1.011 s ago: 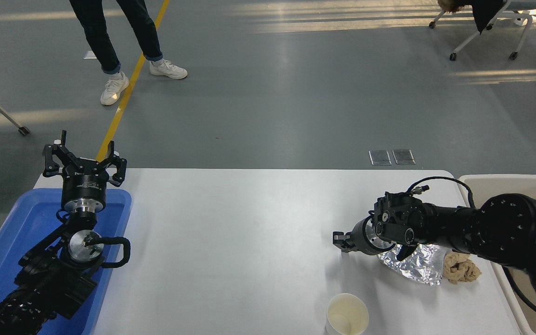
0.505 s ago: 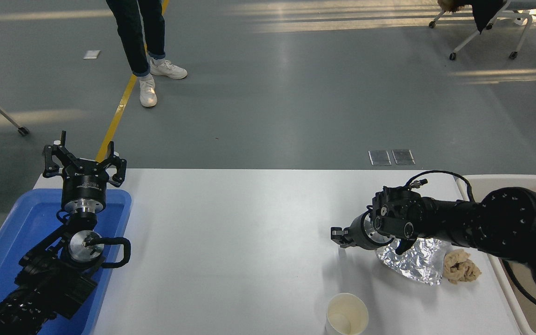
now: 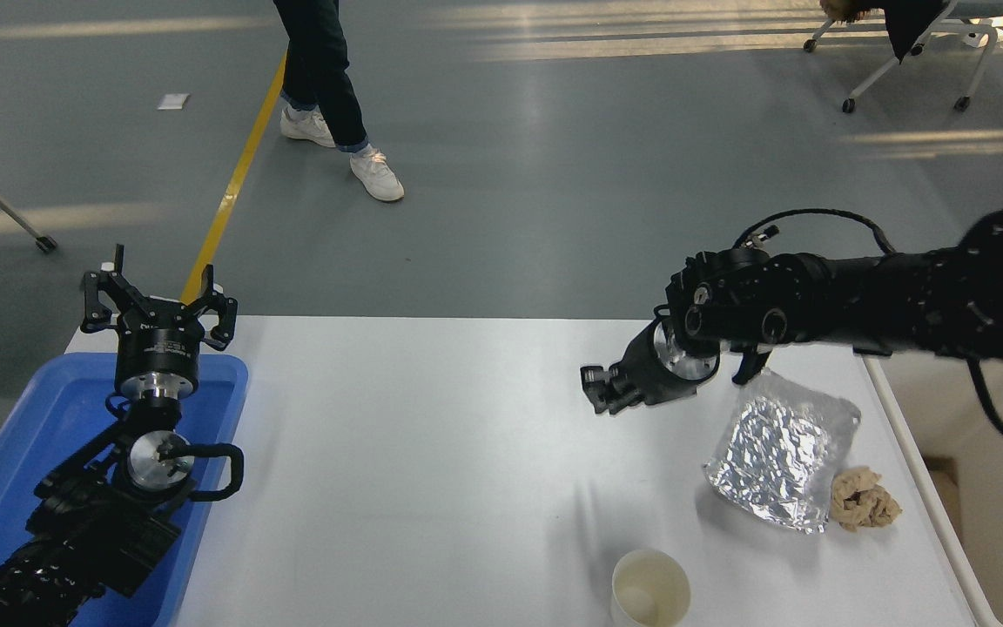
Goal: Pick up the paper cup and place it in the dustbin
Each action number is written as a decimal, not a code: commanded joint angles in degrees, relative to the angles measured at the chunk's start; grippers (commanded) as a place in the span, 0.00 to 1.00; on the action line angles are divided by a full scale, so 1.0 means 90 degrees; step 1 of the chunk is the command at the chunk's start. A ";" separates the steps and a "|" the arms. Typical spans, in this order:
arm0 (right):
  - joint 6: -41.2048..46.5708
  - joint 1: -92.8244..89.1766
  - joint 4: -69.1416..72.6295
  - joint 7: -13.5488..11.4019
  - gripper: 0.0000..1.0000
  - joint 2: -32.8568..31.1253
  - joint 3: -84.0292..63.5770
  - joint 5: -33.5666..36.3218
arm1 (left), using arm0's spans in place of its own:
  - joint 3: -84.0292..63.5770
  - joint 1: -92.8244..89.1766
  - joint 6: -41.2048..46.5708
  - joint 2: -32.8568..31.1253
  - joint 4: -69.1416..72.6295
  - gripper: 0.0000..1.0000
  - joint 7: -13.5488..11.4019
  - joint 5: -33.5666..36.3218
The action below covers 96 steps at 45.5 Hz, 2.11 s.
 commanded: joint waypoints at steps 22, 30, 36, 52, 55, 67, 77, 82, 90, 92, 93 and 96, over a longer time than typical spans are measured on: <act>0.1385 0.4146 0.3361 -0.0326 1.00 -0.3107 -0.1242 -0.0143 | 0.0000 -0.0002 0.0001 0.0001 0.0001 0.99 0.0000 -0.0001; 0.1385 0.4361 0.3654 -0.0316 1.00 -0.3322 -0.1505 -0.0396 | 0.0000 -0.0002 0.0001 0.0001 0.0001 0.99 0.0000 -0.0001; 0.1385 0.4498 0.3703 -0.0316 1.00 -0.3283 -0.1857 -0.1099 | 0.0000 -0.0002 0.0001 0.0011 0.0001 0.99 0.0000 -0.0001; 0.1385 0.4606 0.3674 -0.0316 1.00 -0.2873 -0.2658 -0.1168 | 0.0000 -0.0002 0.0001 0.0011 0.0001 0.99 0.0000 -0.0001; 0.1385 0.4586 0.3645 -0.0306 1.00 -0.2776 -0.2658 -0.1159 | 0.0000 -0.0002 0.0001 0.0011 0.0001 0.99 0.0000 -0.0001; 0.0947 0.4060 0.3294 -0.0296 1.00 -0.2288 -0.2658 -0.0992 | 0.0000 -0.0002 0.0001 0.0001 0.0001 0.99 0.0000 -0.0001; 0.0399 0.3317 0.2610 -0.0296 1.00 -0.1750 -0.2638 -0.1178 | 0.0010 -0.0002 0.0001 0.0011 0.0001 0.99 0.0000 -0.0001; 0.0340 0.2976 0.2044 -0.0287 1.00 -0.1652 -0.2648 -0.1587 | 0.0010 -0.0002 0.0001 0.0001 0.0001 0.99 0.0000 -0.0001; 0.0203 0.2477 0.1614 -0.0287 1.00 -0.1594 -0.2590 -0.1920 | 0.0010 -0.0002 -0.0009 0.0001 0.0001 0.99 0.0000 0.0008; 0.0203 0.2399 0.1555 -0.0286 1.00 -0.1623 -0.2580 -0.1930 | 0.0010 -0.0002 -0.0009 0.0011 0.0001 0.99 0.0000 0.0008; 0.0194 0.2360 0.1526 -0.0296 1.00 -0.1633 -0.2551 -0.1949 | 0.0000 -0.0002 -0.0009 0.0011 0.0001 0.99 0.0000 0.0008; 0.0203 0.2185 0.1428 -0.0286 1.00 -0.1652 -0.2483 -0.2095 | 0.0010 -0.0002 -0.0009 0.0011 0.0001 0.99 0.0000 0.0008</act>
